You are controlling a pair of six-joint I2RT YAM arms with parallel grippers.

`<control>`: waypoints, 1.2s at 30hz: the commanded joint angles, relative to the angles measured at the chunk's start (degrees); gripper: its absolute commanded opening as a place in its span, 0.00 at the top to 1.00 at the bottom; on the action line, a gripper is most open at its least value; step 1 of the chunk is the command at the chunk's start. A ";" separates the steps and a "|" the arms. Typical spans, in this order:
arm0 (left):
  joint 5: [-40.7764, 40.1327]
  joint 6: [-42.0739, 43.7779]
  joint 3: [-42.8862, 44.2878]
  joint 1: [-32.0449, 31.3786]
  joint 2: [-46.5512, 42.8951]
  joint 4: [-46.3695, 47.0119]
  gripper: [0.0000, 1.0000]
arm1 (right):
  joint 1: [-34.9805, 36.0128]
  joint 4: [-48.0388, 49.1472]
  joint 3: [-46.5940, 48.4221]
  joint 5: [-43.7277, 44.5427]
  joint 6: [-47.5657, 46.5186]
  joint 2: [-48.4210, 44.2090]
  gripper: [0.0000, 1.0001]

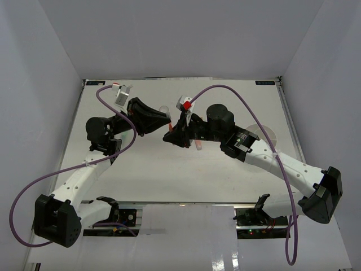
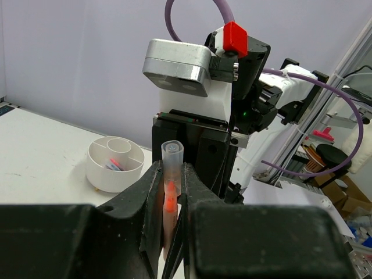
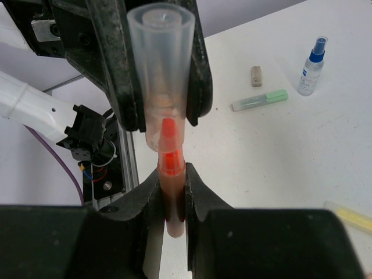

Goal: Sort the stationery into containers
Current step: Close the pen cap on the pen.

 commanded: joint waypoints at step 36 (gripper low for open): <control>5.76 3.83 -4.25 -0.57 -0.58 -6.50 1.00 | -2.14 9.99 4.98 4.26 -1.99 -4.85 0.92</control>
